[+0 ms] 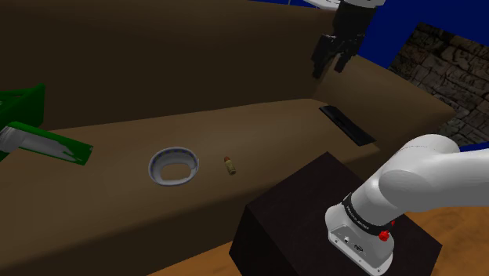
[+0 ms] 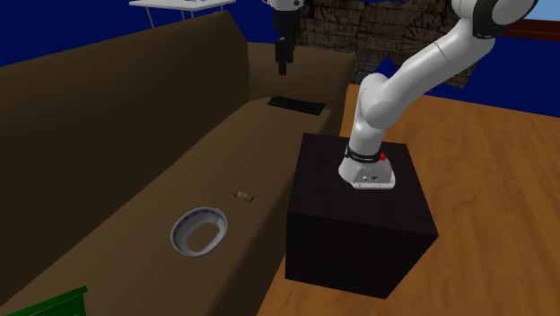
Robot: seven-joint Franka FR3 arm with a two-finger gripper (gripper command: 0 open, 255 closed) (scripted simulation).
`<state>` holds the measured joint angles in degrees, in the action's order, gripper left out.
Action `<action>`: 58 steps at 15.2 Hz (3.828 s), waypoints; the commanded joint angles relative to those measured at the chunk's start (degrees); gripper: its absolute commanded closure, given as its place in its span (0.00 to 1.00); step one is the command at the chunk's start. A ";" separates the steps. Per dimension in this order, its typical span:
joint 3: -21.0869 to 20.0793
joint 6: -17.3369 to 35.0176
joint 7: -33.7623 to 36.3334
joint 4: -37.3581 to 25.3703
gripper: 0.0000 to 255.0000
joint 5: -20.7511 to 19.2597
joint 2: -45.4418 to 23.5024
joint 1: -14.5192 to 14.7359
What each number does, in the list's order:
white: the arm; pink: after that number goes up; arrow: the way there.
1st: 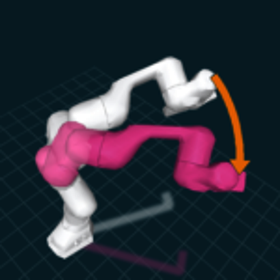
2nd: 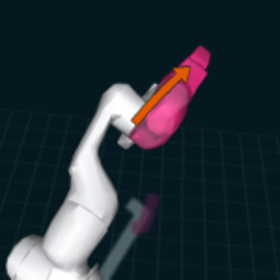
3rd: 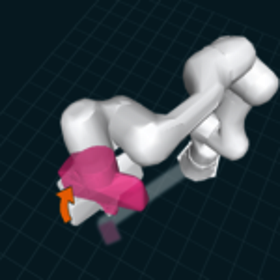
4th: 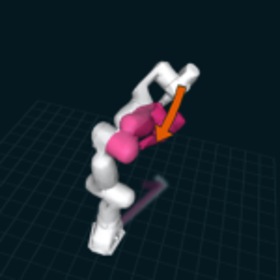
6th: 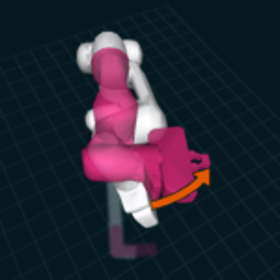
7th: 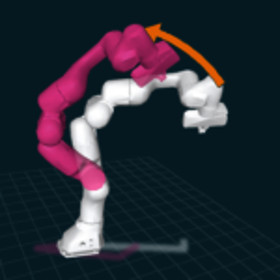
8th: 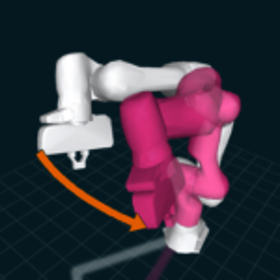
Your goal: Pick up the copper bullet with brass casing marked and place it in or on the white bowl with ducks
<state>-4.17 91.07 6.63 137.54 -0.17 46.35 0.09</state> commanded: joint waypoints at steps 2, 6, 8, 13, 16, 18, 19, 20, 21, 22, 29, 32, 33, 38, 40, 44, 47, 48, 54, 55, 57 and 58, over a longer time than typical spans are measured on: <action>-0.64 1.78 0.86 1.40 0.00 0.42 -0.45 0.11; -3.32 9.19 4.30 6.29 0.00 2.03 -3.23 0.59; -4.69 13.06 6.04 8.29 0.00 2.76 -5.23 0.84; -8.30 23.17 10.47 11.88 0.00 4.22 -12.06 1.22; -10.54 29.42 13.30 12.99 0.00 4.59 -17.40 1.19; -12.06 33.59 15.34 13.28 0.00 4.48 -21.43 1.02; -12.82 35.65 16.43 13.29 0.00 4.29 -23.57 0.87; -13.56 37.70 17.58 13.21 0.00 3.98 -25.80 0.70; -14.30 39.71 18.79 13.03 0.00 3.55 -28.10 0.49; -15.03 41.69 20.09 12.76 0.00 2.96 -30.47 0.25; -18.33 53.58 32.26 8.27 0.00 -6.49 -48.63 -1.24; -17.37 57.12 38.69 4.93 0.00 -12.72 -56.72 -0.19; -16.62 58.09 40.70 3.64 0.00 -14.67 -59.35 0.58; -12.71 61.61 47.33 -1.87 0.00 -20.95 -69.44 4.54; -11.77 62.83 48.14 -2.16 0.00 -22.06 -70.98 5.17; -9.87 65.21 49.70 -2.90 0.00 -24.18 -74.12 6.48; -9.58 65.55 49.91 -3.02 0.00 -24.45 -74.58 6.68; -9.58 65.55 49.91 -3.02 0.00 -24.45 -74.58 6.69; -9.59 65.54 49.90 -3.01 1.00 -24.45 -74.57 6.68; -9.59 65.54 49.90 -3.01 1.00 -24.45 -74.57 6.68; -9.45 65.65 49.88 -3.18 1.00 -24.57 -74.83 6.69; -9.53 65.52 49.80 -3.18 1.00 -24.48 -74.72 6.63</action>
<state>-13.98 156.76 56.43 134.30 -24.67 -28.15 6.90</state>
